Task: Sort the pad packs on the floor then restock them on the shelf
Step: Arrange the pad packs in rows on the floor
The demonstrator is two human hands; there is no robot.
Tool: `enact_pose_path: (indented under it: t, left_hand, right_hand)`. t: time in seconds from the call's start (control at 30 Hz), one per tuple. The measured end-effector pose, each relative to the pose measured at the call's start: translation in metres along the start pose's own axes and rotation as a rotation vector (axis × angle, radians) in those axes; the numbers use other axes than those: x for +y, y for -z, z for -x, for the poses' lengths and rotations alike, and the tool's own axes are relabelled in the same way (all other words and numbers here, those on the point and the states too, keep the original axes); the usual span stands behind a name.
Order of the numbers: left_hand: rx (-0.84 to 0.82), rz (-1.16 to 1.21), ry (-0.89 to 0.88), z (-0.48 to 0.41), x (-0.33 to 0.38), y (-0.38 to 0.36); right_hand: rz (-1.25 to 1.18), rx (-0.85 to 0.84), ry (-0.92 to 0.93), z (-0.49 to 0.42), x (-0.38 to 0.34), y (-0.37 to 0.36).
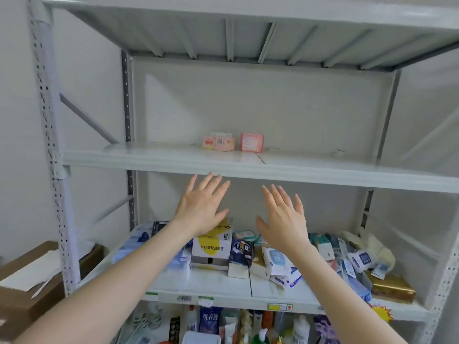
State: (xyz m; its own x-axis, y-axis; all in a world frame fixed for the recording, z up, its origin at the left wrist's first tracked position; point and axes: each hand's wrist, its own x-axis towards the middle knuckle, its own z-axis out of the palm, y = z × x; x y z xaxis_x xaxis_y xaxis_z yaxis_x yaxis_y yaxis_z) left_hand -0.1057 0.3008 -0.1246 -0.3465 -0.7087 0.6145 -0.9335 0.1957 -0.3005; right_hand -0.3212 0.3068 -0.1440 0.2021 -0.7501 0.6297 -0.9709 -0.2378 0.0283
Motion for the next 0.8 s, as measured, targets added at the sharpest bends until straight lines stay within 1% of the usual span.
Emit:
enact_pose_path:
  t: [0.2, 0.43, 0.7, 0.8]
  left_hand:
    - [0.093, -0.017, 0.047, -0.071, -0.03, -0.001]
    - [0.137, -0.017, 0.052, -0.133, -0.085, -0.031]
    - [0.098, 0.047, 0.039, -0.221, -0.187, -0.1]
    - [0.073, 0.078, 0.002, -0.257, -0.22, -0.125]
  right_hand:
    - [-0.02, 0.08, 0.026, -0.08, 0.019, 0.001]
    - [-0.089, 0.078, 0.036, -0.157, 0.011, -0.029]
    - [-0.148, 0.068, -0.041, -0.267, -0.02, -0.081]
    - [-0.16, 0.085, -0.084, -0.314, -0.029, -0.094]
